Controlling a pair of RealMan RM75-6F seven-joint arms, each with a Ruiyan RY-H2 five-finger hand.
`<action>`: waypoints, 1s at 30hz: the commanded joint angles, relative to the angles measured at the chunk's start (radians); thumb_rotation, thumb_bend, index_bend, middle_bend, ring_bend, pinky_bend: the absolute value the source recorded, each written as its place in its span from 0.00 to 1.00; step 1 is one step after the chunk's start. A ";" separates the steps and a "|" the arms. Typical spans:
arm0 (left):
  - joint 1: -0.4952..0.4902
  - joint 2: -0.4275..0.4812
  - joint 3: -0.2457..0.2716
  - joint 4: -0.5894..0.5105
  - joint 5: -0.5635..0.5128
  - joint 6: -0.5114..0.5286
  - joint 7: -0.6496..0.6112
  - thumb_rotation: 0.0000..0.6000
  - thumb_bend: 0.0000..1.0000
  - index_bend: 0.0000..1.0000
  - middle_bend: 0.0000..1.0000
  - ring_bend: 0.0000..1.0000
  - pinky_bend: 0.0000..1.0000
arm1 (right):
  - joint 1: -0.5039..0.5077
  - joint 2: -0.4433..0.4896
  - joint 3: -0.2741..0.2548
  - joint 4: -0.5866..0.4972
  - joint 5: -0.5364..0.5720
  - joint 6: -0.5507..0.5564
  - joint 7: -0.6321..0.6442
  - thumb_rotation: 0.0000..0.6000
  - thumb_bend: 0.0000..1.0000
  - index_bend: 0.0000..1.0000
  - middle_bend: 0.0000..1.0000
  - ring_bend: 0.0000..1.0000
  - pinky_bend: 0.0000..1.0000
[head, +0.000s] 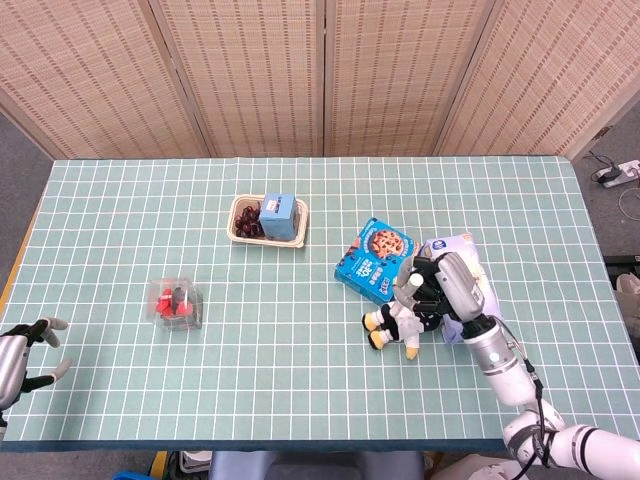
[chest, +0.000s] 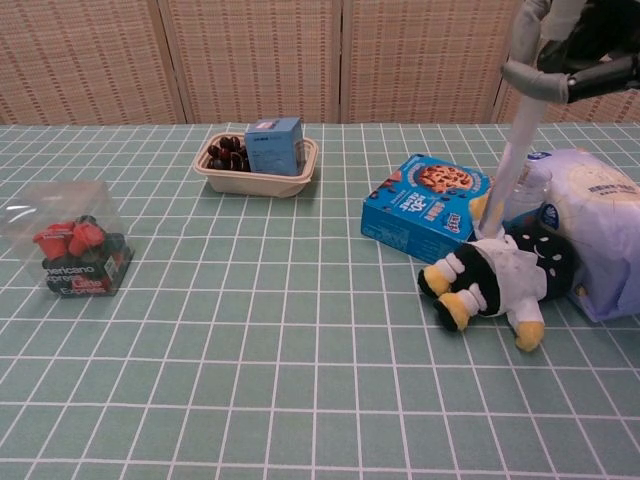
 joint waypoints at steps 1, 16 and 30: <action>0.000 0.000 0.000 0.000 0.000 -0.001 0.001 1.00 0.22 0.46 0.51 0.44 0.56 | -0.009 0.029 0.014 -0.062 0.007 0.044 0.323 1.00 0.45 0.70 1.00 1.00 1.00; 0.000 0.000 0.000 0.000 -0.001 -0.002 0.002 1.00 0.22 0.46 0.51 0.44 0.55 | 0.012 0.009 -0.035 0.024 0.006 -0.046 -0.149 1.00 0.45 0.70 1.00 1.00 1.00; 0.002 0.002 0.000 0.000 0.004 0.004 -0.008 1.00 0.22 0.46 0.51 0.44 0.55 | -0.022 0.012 0.028 -0.100 0.063 0.034 0.300 1.00 0.51 0.70 1.00 1.00 1.00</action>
